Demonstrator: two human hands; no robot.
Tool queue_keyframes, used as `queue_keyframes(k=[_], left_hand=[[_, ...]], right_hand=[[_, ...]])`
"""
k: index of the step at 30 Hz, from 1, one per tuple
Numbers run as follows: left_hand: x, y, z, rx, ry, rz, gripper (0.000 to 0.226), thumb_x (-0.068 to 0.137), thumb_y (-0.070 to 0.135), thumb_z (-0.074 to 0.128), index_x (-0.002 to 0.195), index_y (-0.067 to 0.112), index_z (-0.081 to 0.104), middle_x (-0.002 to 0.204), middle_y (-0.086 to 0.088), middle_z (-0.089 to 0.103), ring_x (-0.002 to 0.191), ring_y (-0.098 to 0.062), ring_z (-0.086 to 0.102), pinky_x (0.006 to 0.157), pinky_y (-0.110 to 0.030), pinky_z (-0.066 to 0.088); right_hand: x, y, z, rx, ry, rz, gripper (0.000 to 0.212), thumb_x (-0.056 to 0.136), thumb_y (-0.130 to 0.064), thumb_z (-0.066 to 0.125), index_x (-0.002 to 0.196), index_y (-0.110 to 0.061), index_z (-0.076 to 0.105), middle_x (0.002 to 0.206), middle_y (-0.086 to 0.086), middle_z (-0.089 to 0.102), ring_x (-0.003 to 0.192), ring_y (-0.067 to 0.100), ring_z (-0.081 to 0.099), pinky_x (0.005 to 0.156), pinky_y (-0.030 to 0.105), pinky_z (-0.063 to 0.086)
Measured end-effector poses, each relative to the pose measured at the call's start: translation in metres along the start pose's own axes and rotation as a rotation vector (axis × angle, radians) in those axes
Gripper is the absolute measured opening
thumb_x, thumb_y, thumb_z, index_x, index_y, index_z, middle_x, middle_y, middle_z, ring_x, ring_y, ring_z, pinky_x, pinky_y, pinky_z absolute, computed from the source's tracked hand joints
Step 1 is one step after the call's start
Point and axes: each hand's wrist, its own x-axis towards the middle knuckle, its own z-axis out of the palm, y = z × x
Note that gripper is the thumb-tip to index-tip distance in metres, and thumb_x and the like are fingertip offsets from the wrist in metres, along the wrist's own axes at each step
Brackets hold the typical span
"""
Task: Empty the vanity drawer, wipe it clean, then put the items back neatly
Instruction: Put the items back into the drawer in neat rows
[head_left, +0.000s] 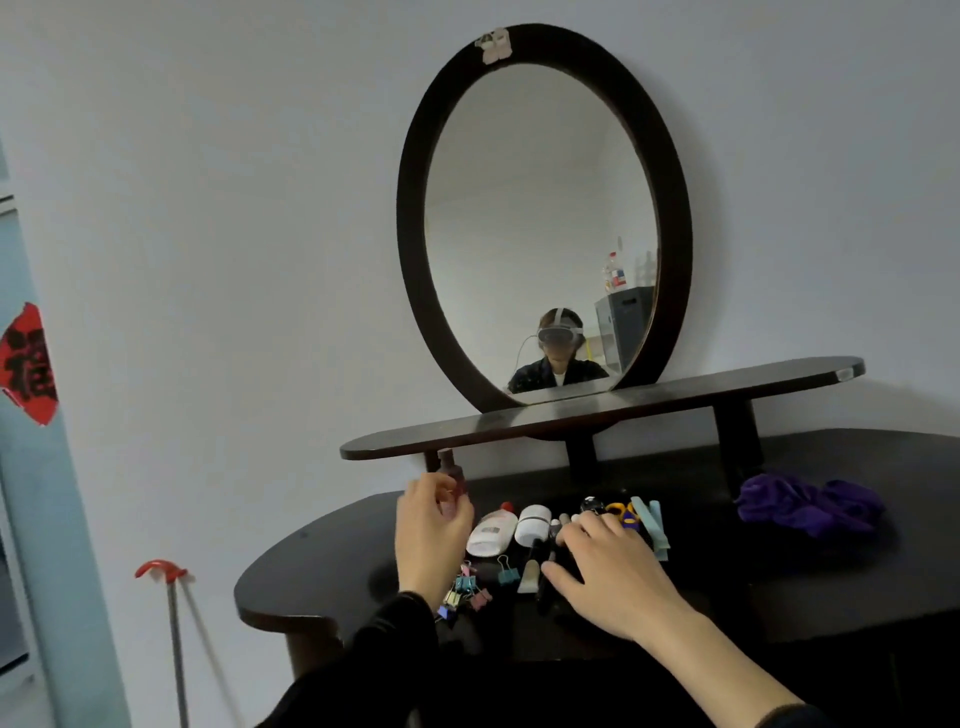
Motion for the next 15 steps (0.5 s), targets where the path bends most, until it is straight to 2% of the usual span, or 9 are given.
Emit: queue_keyframes(k=[2, 5, 7, 9, 12, 13, 15], left_hand=[[0.025, -0.017, 0.008, 0.034, 0.008, -0.098, 0.026, 0.083, 0.03, 0.071, 0.1, 0.033, 0.051, 0.104, 0.008, 0.057, 0.1, -0.017, 0.055, 0.08, -0.032, 0.049], [0.059, -0.045, 0.028, 0.022, -0.082, -0.336, 0.075, 0.076, 0.04, 0.08, 0.135, 0.015, 0.043, 0.133, -0.011, 0.052, 0.122, -0.028, 0.051, 0.098, -0.043, 0.048], [0.074, -0.06, 0.043, 0.009, -0.158, -0.425, 0.09, 0.072, 0.039, 0.085, 0.141, 0.009, 0.035, 0.136, -0.015, 0.052, 0.124, -0.033, 0.053, 0.101, -0.045, 0.048], [0.083, -0.07, 0.054, 0.011, -0.212, -0.423, 0.077, 0.069, 0.036, 0.088, 0.126, 0.012, 0.043, 0.121, -0.01, 0.06, 0.109, -0.027, 0.06, 0.092, -0.04, 0.051], [0.087, -0.076, 0.06, 0.046, -0.247, -0.376, 0.04, 0.07, 0.03, 0.088, 0.091, 0.018, 0.056, 0.089, 0.001, 0.066, 0.091, -0.023, 0.067, 0.076, -0.034, 0.053], [0.086, -0.075, 0.059, 0.057, -0.232, -0.348, 0.035, 0.071, 0.03, 0.087, 0.086, 0.022, 0.057, 0.081, 0.005, 0.064, 0.088, -0.023, 0.068, 0.071, -0.033, 0.051], [0.08, -0.069, 0.054, 0.06, -0.133, -0.249, 0.032, 0.074, 0.036, 0.084, 0.089, 0.024, 0.058, 0.081, 0.008, 0.063, 0.082, -0.018, 0.066, 0.067, -0.031, 0.047]], right_hand=[[0.002, 0.001, 0.002, 0.032, 0.0, -0.015, 0.054, 0.096, -0.067, 0.035, 0.129, -0.029, 0.054, 0.129, -0.01, 0.05, 0.123, 0.014, 0.044, 0.099, 0.031, 0.042], [0.005, 0.001, 0.004, 0.079, 0.002, -0.021, 0.055, 0.095, -0.069, 0.032, 0.127, -0.031, 0.055, 0.127, -0.012, 0.049, 0.122, 0.011, 0.043, 0.099, 0.03, 0.042], [0.006, 0.001, 0.005, 0.089, -0.004, -0.022, 0.056, 0.094, -0.07, 0.032, 0.126, -0.031, 0.055, 0.126, -0.012, 0.049, 0.121, 0.011, 0.043, 0.099, 0.031, 0.042], [0.006, 0.001, 0.004, 0.093, -0.008, -0.023, 0.057, 0.094, -0.07, 0.03, 0.125, -0.03, 0.056, 0.125, -0.011, 0.05, 0.12, 0.013, 0.044, 0.099, 0.033, 0.041], [0.004, 0.001, 0.0, 0.1, -0.031, -0.031, 0.059, 0.094, -0.067, 0.03, 0.126, -0.025, 0.057, 0.126, -0.007, 0.052, 0.121, 0.017, 0.044, 0.101, 0.036, 0.041], [0.004, 0.001, 0.0, 0.097, -0.034, -0.029, 0.058, 0.095, -0.066, 0.031, 0.126, -0.024, 0.057, 0.126, -0.006, 0.052, 0.121, 0.018, 0.044, 0.101, 0.037, 0.042], [0.003, -0.001, 0.0, 0.093, -0.034, -0.026, 0.054, 0.098, -0.063, 0.033, 0.125, -0.024, 0.057, 0.125, -0.005, 0.053, 0.119, 0.018, 0.044, 0.099, 0.036, 0.042]])
